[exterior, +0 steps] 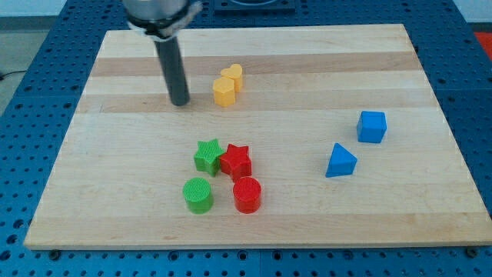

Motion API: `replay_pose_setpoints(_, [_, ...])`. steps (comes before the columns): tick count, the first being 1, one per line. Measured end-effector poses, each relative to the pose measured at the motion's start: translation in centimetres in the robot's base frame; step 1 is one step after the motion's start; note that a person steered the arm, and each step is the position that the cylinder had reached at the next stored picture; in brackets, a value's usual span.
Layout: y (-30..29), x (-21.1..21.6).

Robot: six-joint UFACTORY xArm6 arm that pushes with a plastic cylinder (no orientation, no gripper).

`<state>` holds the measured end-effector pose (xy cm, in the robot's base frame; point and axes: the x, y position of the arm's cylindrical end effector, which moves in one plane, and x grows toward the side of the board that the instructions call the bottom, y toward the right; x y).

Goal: Slide the yellow hexagon to the top of the green star

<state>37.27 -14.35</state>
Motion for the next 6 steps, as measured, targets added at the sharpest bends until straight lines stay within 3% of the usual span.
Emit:
replay_pose_setpoints(1, [0.3,-3.9])
replay_pose_setpoints(2, [3.6,-3.8])
replay_pose_setpoints(3, [9.0,-3.4])
replay_pose_setpoints(6, [9.7,1.5])
